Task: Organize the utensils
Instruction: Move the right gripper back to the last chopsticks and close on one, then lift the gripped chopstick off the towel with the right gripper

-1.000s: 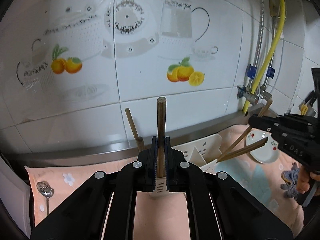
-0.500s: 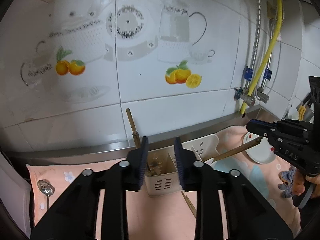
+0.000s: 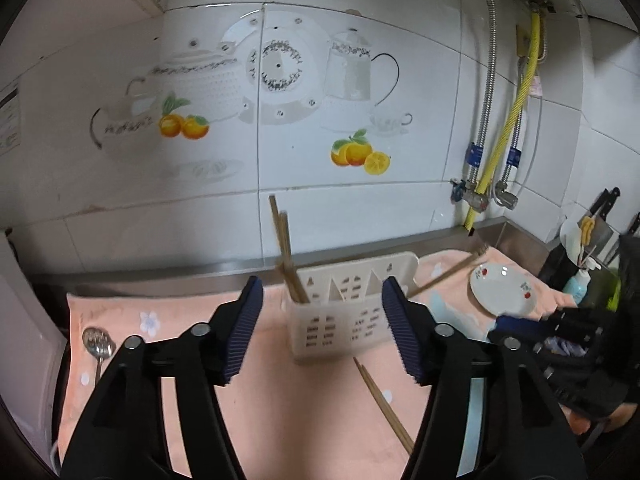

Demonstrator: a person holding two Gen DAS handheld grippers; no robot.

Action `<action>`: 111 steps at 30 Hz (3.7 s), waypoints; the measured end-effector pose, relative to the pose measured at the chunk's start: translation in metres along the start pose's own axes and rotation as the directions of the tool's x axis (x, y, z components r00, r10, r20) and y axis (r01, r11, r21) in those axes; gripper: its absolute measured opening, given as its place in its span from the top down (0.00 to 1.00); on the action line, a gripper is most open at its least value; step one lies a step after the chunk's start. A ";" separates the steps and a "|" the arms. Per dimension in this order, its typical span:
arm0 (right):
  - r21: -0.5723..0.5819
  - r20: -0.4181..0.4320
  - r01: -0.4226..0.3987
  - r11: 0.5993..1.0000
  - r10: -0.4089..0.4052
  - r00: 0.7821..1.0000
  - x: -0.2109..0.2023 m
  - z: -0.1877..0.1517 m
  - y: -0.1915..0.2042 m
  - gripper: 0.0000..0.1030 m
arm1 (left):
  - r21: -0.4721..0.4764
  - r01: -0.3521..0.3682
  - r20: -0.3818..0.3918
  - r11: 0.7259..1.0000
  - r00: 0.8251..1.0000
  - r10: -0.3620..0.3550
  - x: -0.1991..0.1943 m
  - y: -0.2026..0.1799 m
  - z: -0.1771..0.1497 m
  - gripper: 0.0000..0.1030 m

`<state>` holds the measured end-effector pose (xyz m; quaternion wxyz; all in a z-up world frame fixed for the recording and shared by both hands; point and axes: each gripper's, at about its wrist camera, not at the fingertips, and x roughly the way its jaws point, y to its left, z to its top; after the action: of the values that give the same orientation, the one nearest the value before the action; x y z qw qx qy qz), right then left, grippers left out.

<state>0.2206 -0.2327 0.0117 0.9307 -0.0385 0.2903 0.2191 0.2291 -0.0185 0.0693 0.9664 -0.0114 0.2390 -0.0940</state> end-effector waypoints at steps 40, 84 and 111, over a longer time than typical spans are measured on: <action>0.122 -0.256 -0.007 0.992 0.039 0.966 0.048 -0.152 0.036 0.78 | -0.096 -0.037 -0.120 0.995 0.993 0.025 -0.002 0.027 -0.089 0.25; 0.083 -0.292 0.058 0.995 -0.031 0.956 0.073 -0.156 0.050 0.92 | -0.132 -0.046 -0.163 0.990 0.986 0.024 0.005 0.037 -0.111 0.25; 0.116 -0.097 0.057 0.992 -0.046 0.994 0.002 -0.141 0.002 0.94 | -0.068 0.087 -0.397 0.994 0.912 -0.107 0.049 -0.077 -0.189 0.57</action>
<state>0.1474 -0.2587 -0.1057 0.9220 -0.0010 0.3454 0.1752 0.1704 -0.0995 -0.1158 0.8908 -0.0276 0.4326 -0.1360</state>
